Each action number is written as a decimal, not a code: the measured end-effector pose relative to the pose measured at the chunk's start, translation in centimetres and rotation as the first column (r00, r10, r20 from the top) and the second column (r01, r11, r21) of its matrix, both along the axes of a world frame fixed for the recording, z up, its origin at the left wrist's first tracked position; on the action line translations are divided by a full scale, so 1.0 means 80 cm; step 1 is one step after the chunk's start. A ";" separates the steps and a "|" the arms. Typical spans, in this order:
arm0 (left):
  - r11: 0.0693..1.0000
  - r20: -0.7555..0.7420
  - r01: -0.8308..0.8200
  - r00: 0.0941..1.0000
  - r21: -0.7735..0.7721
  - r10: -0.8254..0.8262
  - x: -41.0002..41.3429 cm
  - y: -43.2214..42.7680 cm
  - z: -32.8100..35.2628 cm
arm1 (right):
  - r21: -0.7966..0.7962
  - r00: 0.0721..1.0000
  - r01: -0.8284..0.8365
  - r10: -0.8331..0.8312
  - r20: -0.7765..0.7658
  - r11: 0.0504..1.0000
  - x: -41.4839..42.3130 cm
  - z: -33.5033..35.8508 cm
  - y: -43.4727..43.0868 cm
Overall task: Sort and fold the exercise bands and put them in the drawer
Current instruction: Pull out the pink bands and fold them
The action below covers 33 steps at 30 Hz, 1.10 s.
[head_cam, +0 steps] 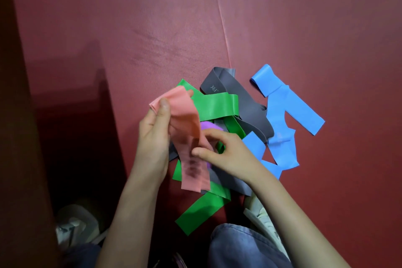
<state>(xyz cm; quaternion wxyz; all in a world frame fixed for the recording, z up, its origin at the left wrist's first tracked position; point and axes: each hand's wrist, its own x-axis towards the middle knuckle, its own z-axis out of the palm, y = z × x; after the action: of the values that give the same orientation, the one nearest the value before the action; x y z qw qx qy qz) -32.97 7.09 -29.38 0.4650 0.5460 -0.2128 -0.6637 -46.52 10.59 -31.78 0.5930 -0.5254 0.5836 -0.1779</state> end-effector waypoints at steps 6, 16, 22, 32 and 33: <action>0.998 0.039 -0.060 0.997 0.005 0.060 -0.005 0.001 0.003 | 0.016 0.899 -0.232 0.221 -0.379 0.973 0.013 0.004 0.002; 0.985 -0.001 -0.173 0.985 0.015 0.173 0.003 -0.012 0.012 | 0.390 0.854 -0.332 0.098 0.511 0.859 0.034 0.031 0.024; 0.999 0.034 -0.034 0.999 0.024 0.033 -0.001 -0.007 0.004 | 0.508 0.949 -0.089 -0.082 0.305 0.857 0.049 -0.032 0.039; 0.999 0.074 0.029 0.997 -0.032 -0.026 0.001 -0.009 0.002 | 0.381 0.949 0.147 -0.239 0.206 0.913 0.061 -0.044 0.063; 0.999 0.071 0.027 0.997 -0.036 -0.025 0.002 -0.009 0.001 | 0.375 0.952 0.128 -0.220 0.213 0.918 0.060 -0.039 0.062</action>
<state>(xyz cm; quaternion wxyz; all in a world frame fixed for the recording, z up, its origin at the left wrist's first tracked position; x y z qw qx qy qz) -32.81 6.40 -29.27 0.4586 0.5574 -0.2483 -0.6460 -41.75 15.59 -34.93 0.7289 -0.3279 0.5714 -0.1864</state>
